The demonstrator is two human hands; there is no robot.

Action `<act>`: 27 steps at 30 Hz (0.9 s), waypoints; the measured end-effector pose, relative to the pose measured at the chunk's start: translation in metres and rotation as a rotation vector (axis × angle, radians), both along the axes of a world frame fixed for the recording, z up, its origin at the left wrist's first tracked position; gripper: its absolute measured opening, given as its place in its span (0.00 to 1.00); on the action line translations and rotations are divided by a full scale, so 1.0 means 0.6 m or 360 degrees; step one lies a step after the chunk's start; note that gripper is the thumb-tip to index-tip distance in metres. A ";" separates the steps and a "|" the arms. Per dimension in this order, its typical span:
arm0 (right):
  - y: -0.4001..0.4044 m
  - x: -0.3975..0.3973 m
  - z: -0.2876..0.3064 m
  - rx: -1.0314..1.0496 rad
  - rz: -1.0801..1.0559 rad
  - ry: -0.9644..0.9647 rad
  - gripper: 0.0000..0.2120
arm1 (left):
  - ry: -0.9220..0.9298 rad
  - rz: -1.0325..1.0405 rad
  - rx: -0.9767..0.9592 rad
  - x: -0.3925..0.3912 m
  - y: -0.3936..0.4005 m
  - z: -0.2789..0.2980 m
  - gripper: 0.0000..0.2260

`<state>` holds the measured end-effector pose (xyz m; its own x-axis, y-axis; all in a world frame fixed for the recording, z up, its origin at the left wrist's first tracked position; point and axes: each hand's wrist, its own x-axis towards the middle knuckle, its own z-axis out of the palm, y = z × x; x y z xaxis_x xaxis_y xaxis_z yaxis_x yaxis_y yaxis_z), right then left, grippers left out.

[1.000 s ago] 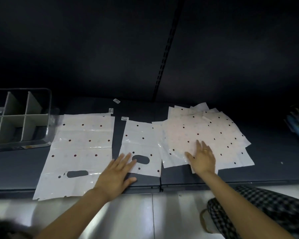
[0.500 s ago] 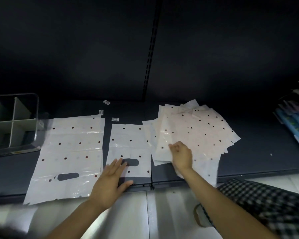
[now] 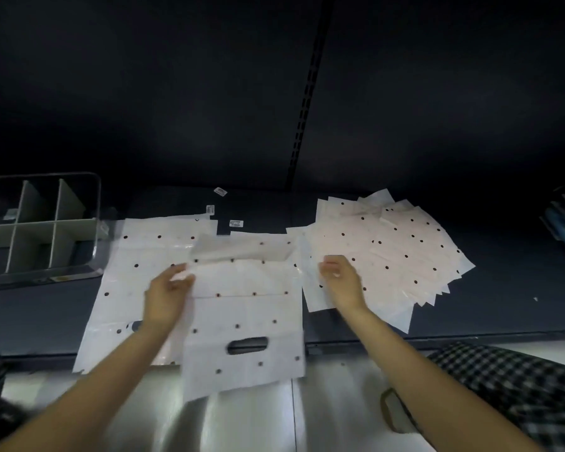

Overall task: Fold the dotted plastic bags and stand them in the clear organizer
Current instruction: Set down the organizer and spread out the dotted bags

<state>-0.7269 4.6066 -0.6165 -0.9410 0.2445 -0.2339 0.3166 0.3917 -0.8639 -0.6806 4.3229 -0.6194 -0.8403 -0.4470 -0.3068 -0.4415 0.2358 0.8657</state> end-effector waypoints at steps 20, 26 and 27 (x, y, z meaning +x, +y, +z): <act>0.179 -0.032 -0.037 0.1175 -0.0135 -0.0078 0.12 | 0.0107 0.0451 -0.0687 -0.050 -0.153 -0.004 0.09; 0.018 -0.021 -0.012 0.0640 0.0167 0.0074 0.21 | 0.0461 -0.0269 -0.1156 -0.015 -0.084 -0.014 0.16; -0.008 -0.015 -0.009 0.0375 0.0157 0.0009 0.21 | 0.0422 -0.0584 -0.1152 -0.001 -0.061 -0.023 0.17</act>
